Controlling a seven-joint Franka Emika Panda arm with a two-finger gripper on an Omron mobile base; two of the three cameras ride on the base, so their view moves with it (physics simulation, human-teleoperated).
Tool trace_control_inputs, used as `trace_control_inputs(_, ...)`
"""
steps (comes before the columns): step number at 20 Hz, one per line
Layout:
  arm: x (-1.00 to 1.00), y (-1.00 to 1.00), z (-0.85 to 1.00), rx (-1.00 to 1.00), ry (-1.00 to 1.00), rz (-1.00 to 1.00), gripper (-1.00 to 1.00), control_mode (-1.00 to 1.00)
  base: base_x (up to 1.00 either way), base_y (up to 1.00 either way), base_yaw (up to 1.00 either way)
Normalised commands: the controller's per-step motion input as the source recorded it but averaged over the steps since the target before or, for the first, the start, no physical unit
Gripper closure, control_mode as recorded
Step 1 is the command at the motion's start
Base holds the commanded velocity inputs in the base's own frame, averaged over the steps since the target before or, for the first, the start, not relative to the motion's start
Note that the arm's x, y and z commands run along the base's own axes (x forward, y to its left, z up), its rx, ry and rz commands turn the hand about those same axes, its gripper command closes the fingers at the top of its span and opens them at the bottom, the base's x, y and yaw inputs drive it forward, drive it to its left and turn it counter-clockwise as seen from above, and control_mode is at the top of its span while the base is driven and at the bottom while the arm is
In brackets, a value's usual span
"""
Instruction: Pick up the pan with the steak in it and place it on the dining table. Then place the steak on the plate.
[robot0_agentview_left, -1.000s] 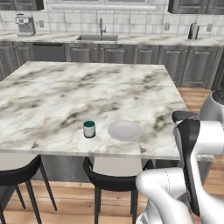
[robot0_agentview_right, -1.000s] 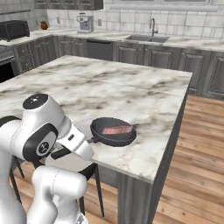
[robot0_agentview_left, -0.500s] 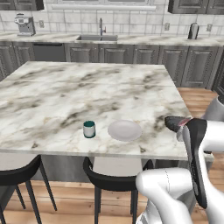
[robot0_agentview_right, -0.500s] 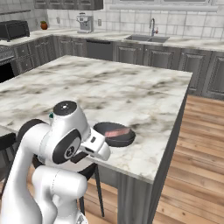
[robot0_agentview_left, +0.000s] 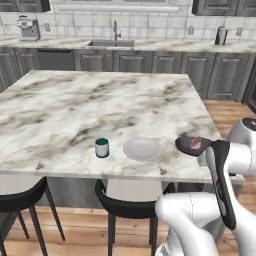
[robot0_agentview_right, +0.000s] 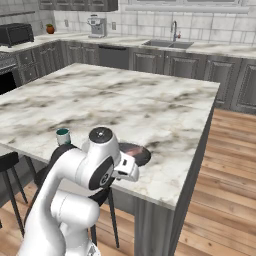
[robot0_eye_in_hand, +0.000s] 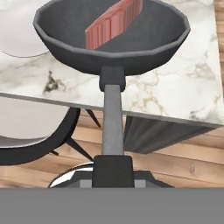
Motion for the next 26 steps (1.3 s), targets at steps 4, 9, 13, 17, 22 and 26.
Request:
trace_control_inputs(4,0.14,-0.33,-0.48,0.00,-0.05,0.12,1.00,-1.00,0.00,0.00,0.00)
trace_control_inputs(9,0.00,-0.16,-0.29,-0.02,-0.03,0.01,1.00,-1.00,0.00,0.00,0.00)
trace_control_inputs(13,0.05,0.00,-0.06,-0.01,0.00,0.00,1.00,-1.00,0.00,0.00,0.00)
trace_control_inputs(17,0.14,0.00,-0.28,-0.07,-0.04,0.00,1.00,-1.00,0.00,0.00,0.00)
trace_control_inputs(22,0.10,0.00,-0.30,-0.10,-0.04,0.00,1.00,-1.00,0.00,0.00,0.00)
trace_control_inputs(26,0.31,0.00,-0.33,-0.06,-0.04,0.00,1.00,-1.00,0.00,0.00,0.00)
